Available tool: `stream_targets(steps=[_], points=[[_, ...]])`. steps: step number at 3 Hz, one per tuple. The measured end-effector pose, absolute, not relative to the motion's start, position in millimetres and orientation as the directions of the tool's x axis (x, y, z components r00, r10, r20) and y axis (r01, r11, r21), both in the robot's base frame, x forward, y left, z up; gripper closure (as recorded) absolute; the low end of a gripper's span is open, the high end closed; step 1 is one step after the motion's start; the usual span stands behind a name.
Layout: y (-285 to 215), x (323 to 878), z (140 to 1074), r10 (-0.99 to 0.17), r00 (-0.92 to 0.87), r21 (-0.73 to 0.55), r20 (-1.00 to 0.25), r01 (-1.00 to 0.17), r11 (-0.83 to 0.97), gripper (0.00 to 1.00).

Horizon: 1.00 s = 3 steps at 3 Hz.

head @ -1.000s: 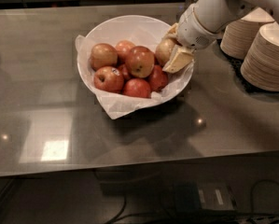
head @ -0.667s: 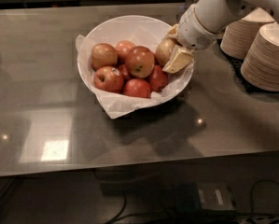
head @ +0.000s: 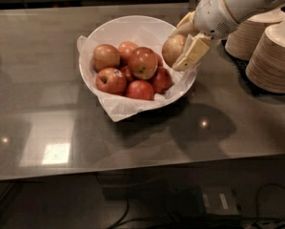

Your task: Pick apple from white bowl

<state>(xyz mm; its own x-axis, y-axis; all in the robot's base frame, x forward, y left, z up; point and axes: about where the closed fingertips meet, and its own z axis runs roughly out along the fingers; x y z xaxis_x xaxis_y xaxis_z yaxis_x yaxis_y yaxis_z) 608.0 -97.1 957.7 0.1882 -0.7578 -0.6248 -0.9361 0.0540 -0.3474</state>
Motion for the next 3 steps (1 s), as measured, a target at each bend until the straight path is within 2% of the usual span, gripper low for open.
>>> stream_targets(steps=[2,3], points=[[-97,598,1005,-0.516,0.210,-0.293,-0.830,-0.952,0.084,1.00],[-95,598,1008,-0.502,0.212,-0.291,-0.838,-0.953,0.083,1.00]])
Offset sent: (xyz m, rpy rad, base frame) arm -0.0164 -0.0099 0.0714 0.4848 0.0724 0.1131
